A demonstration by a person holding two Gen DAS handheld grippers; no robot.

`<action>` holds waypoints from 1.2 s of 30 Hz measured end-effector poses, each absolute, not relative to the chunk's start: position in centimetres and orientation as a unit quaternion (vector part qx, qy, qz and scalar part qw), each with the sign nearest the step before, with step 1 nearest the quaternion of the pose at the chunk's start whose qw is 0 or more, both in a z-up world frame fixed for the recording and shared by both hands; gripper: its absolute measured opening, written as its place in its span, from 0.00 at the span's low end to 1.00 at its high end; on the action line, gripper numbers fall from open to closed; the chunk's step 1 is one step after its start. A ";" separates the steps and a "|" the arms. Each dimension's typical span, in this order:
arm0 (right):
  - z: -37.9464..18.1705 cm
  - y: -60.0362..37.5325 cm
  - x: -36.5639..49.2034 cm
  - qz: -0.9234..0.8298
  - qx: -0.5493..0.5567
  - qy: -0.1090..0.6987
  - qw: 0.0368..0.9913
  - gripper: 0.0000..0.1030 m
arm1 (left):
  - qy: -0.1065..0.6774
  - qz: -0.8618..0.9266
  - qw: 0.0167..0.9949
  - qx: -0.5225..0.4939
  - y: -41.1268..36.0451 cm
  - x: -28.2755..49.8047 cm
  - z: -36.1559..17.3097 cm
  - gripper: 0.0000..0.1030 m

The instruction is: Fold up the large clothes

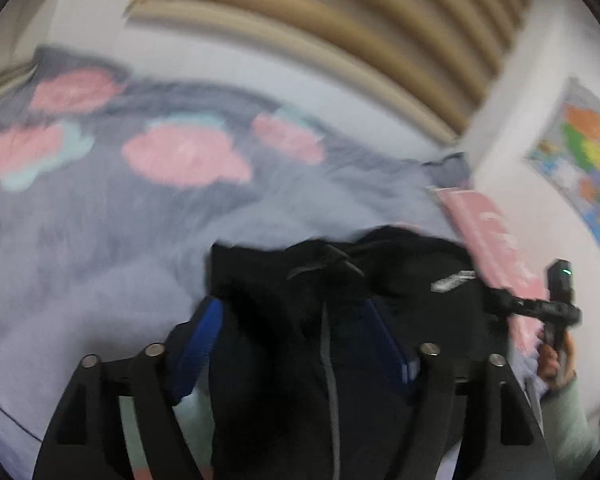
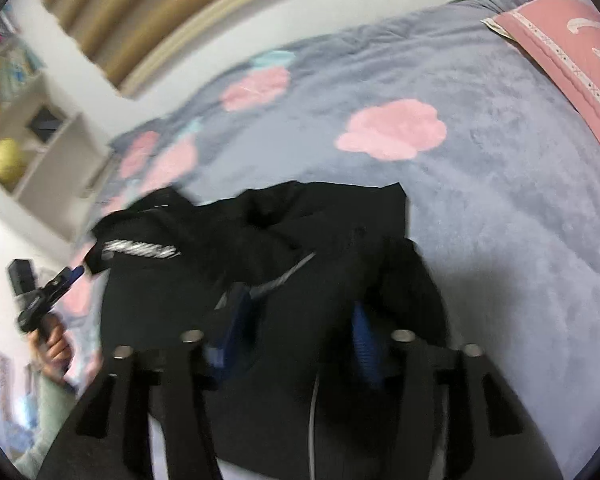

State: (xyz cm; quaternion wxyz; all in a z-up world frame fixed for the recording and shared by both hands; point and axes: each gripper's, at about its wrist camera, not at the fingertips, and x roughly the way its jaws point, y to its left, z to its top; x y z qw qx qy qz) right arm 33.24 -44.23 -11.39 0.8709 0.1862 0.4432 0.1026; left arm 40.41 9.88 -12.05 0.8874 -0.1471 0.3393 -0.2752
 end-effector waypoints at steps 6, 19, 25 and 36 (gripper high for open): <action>-10.1 -43.7 33.3 0.062 0.085 0.410 0.906 0.73 | 0.337 -0.273 0.891 -0.135 9.8 41.8 -11.8 0.78; -17.2 -43.9 43.4 0.057 0.050 0.445 0.892 0.57 | 0.457 -0.237 0.829 -0.219 8.5 52.0 -20.1 0.78; -15.3 -41.8 41.0 0.008 -0.032 0.407 0.913 0.11 | 0.390 -0.220 0.884 -0.138 6.6 49.1 -16.7 0.08; -11.5 -42.2 45.7 -0.118 -0.015 0.390 0.913 0.08 | 0.343 -0.103 0.916 -0.179 7.3 51.1 -12.3 0.08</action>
